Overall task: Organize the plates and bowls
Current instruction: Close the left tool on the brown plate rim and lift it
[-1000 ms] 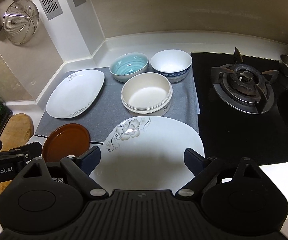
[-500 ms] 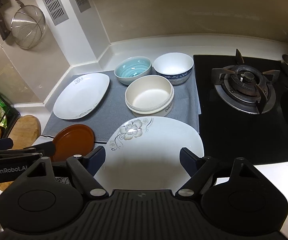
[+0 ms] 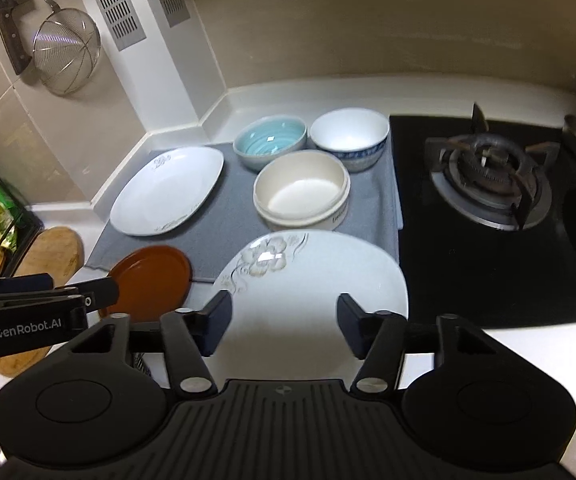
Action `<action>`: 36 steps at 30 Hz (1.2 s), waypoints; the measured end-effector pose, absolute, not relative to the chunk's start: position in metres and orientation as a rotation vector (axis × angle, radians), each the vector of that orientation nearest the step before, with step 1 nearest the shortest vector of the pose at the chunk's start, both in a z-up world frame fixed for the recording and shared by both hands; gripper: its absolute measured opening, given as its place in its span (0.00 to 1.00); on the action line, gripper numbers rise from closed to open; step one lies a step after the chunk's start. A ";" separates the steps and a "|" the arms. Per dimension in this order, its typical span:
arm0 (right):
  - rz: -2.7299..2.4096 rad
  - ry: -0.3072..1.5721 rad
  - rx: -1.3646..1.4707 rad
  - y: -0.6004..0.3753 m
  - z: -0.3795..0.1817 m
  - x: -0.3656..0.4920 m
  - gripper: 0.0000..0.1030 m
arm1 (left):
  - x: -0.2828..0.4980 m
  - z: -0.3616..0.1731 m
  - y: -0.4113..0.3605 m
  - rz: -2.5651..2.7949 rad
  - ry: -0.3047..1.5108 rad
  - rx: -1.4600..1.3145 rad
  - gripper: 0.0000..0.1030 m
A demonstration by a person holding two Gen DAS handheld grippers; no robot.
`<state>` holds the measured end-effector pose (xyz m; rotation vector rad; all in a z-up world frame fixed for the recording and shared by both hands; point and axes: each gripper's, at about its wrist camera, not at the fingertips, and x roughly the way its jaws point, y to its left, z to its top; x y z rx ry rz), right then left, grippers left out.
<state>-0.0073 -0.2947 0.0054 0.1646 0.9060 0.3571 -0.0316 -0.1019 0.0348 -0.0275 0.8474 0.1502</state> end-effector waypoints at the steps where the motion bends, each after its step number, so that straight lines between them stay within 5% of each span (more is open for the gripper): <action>1: 0.350 0.896 0.166 -0.293 0.007 -0.005 0.48 | -0.030 0.034 -0.099 0.134 0.844 -0.023 0.42; 3: 0.334 0.875 0.165 -0.288 0.011 -0.001 0.42 | -0.027 0.032 -0.089 0.100 0.843 -0.037 0.16; 6: 0.340 0.864 0.181 -0.277 0.018 0.002 0.36 | -0.026 0.027 -0.072 0.061 0.823 -0.041 0.03; 12: 0.353 0.868 0.152 -0.239 0.014 0.005 0.19 | -0.023 0.003 -0.020 0.035 0.832 -0.088 0.03; 22: 0.342 0.896 0.149 -0.189 -0.002 0.009 0.20 | -0.002 -0.060 0.063 0.148 0.905 -0.113 0.06; 26: 0.335 0.909 0.162 -0.173 -0.007 0.018 0.21 | 0.009 -0.080 0.074 0.126 0.945 -0.107 0.15; 36: 0.380 1.019 0.050 -0.119 -0.044 0.042 0.21 | 0.003 -0.089 0.100 0.050 0.983 -0.147 0.11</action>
